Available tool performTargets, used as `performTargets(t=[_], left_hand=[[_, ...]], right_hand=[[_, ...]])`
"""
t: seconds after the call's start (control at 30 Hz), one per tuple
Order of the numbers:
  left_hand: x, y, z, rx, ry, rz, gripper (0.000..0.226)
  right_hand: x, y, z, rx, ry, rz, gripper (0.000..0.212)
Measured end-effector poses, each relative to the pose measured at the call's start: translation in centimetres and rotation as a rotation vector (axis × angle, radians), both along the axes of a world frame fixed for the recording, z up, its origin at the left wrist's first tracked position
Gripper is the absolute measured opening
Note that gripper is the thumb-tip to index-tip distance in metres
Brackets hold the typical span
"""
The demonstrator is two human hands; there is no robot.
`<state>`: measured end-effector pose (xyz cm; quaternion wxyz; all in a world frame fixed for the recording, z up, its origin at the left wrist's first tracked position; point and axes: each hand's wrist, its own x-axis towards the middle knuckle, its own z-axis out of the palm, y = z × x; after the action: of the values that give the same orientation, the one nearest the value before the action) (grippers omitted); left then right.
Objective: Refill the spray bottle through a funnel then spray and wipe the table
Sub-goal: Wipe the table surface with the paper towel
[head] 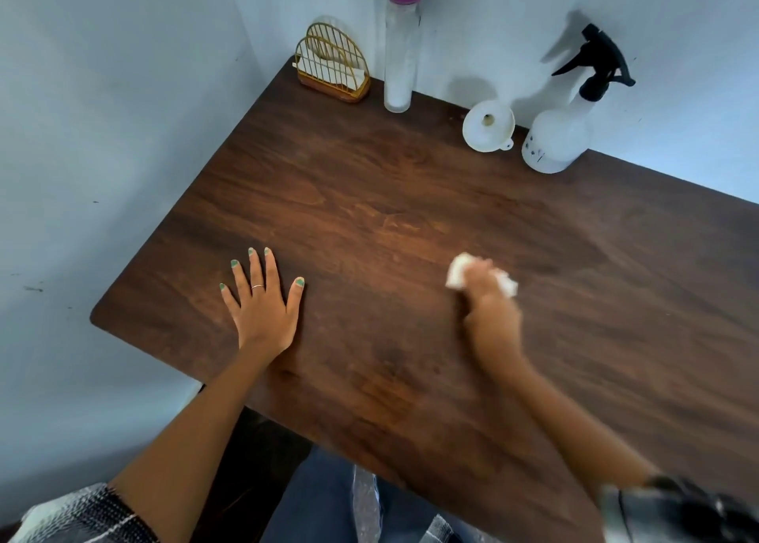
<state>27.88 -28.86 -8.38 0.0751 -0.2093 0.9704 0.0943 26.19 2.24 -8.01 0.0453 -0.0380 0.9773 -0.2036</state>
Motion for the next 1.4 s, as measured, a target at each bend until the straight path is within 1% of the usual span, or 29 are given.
performTargets(t=[0.07,0.1,0.17,0.2,0.23,0.27,0.3,0.33,0.4,0.43,0.47,0.53,0.6,0.67,0.73,0.83,0.93,0.97,1.0,1.03,1.07,1.1,1.17,1.2,1.27,1.3,1.33,1.37,1.4], left_hand=[[0.0,0.1,0.1,0.009,0.0,0.003,0.07],[0.0,0.1,0.1,0.011,-0.001,0.002,0.07],[0.1,0.0,0.1,0.014,-0.007,-0.001,0.069],[0.1,0.0,0.2,0.017,-0.007,-0.001,0.069],[0.1,0.0,0.2,0.022,-0.007,0.0,0.069],[0.0,-0.1,0.3,0.027,-0.005,0.005,0.068],[0.0,-0.1,0.4,0.036,-0.002,0.011,0.067],[0.0,-0.1,0.4,0.049,0.004,0.015,0.066],[0.0,-0.2,0.7,0.091,0.031,0.036,0.062],[0.0,-0.3,1.0,0.115,0.05,0.052,0.061],[0.0,-0.4,1.3,0.137,0.068,0.066,0.06],[-0.1,-0.8,1.9,0.159,0.104,0.08,0.062],[-0.4,-1.7,2.6,0.18,0.129,0.086,0.066],[-0.9,-2.8,3.2,0.193,0.147,0.099,0.067],[-1.5,-3.9,3.8,0.195,0.168,0.111,0.067],[-2.8,-5.3,4.7,0.228,0.224,0.116,0.066],[-4.2,-6.6,5.2,0.251,0.235,0.094,0.064],[-4.6,-6.8,5.2,0.258,0.233,0.084,0.064],[-5.0,-7.5,5.2,0.268,0.238,0.078,0.066],[-5.2,-7.7,5.2,0.284,0.242,0.076,0.07],[-5.3,-7.8,5.1,0.297,0.246,0.076,0.074],[-5.6,-8.4,5.1,0.304,0.251,0.072,0.075],[-6.1,-9.3,4.9,0.314,0.258,0.06,0.076],[-6.5,-9.9,4.8,0.316,0.253,0.054,0.077],[-7.1,-10.7,4.5,0.318,0.237,0.05,0.076],[-7.3,-11.0,4.4,0.323,0.228,0.056,0.074],[-7.6,-11.2,4.3,0.328,0.217,0.061,0.07],[-7.9,-11.3,4.2,0.332,0.208,0.059,0.068],[-8.1,-11.3,4.1,0.336,0.217,0.047,0.068]], right_hand=[[6.1,-3.2,-1.8,-0.061,0.052,0.39,0.036],[8.7,-4.1,-1.4,-0.075,0.033,0.527,0.036],[10.7,-3.1,-1.1,-0.066,0.085,0.852,0.035],[10.6,-2.9,0.8,-0.095,0.094,0.962,0.035],[9.5,-2.1,2.5,-0.116,0.171,0.929,0.034],[8.0,-0.5,3.0,-0.092,0.127,0.768,0.032],[6.1,1.5,3.9,-0.104,0.011,0.564,0.032],[3.8,3.9,4.7,-0.058,-0.045,0.365,0.035],[-0.4,7.9,5.3,0.065,-0.079,0.076,0.056],[-2.3,9.4,5.1,0.105,-0.042,-0.02,0.063],[-4.0,10.5,4.7,0.093,-0.023,-0.158,0.067],[-7.5,9.8,4.7,0.102,-0.03,-0.418,0.061],[-10.9,6.6,4.1,0.129,-0.024,-0.58,0.052],[-14.4,1.6,3.0,0.148,-0.024,-0.548,0.052],[-16.8,-4.9,2.3,0.111,-0.01,-0.42,0.052],[-17.2,-16.0,1.7,0.022,0.053,-0.091,0.056],[-12.8,-25.6,1.0,-0.028,0.055,0.408,0.044],[-10.5,-27.3,0.7,-0.076,0.099,0.58,0.041],[-8.3,-28.6,0.6,-0.12,0.133,0.736,0.039],[-6.1,-28.7,0.5,-0.151,0.096,0.871,0.039],[-4.5,-27.8,0.1,-0.131,0.09,1.037,0.038],[-4.0,-26.5,0.0,-0.053,0.068,1.16,0.038],[-5.3,-22.0,-0.5,-0.019,0.074,1.304,0.048],[-7.0,-19.7,-0.5,-0.069,0.151,1.241,0.055],[-11.7,-14.7,0.0,-0.051,0.193,0.951,0.044],[-14.2,-12.8,0.5,-0.024,0.179,0.765,0.054],[-16.7,-11.7,1.0,0.022,0.129,0.589,0.07],[-18.8,-11.4,1.7,0.032,0.051,0.372,0.08],[-20.7,-12.3,1.9,0.075,0.006,0.211,0.081]])
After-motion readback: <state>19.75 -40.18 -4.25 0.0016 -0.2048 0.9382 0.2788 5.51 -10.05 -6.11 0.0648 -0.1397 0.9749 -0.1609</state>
